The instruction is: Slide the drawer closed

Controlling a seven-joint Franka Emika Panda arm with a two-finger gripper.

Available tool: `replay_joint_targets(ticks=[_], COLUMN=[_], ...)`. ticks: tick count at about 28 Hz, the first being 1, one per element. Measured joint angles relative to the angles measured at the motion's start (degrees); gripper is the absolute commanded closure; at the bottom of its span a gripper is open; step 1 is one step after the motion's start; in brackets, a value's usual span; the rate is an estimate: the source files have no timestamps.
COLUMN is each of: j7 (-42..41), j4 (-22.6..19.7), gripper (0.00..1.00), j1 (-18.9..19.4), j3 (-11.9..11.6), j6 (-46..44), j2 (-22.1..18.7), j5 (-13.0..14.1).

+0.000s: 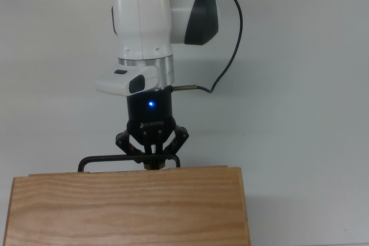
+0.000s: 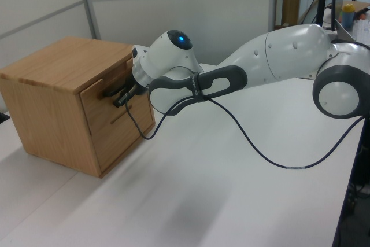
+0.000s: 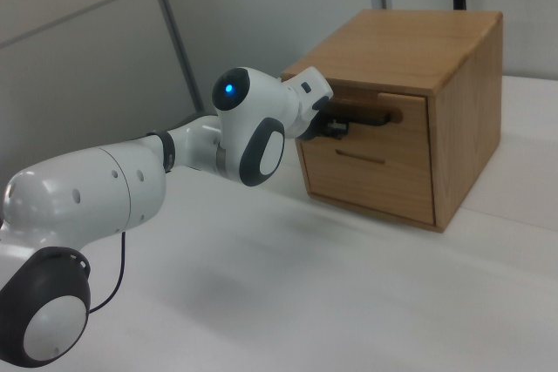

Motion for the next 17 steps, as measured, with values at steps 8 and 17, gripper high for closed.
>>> replay_joint_targets(ticks=[8,17], j7=[0.00,0.01], j4=[0.16,1.49], gripper=[1.00,1.00], j1=[0.22,0.49], j3=[0.00,0.00], j6=[-0.02,-17.64], j2=[-0.14,-5.72], j5=[-0.01,0.00])
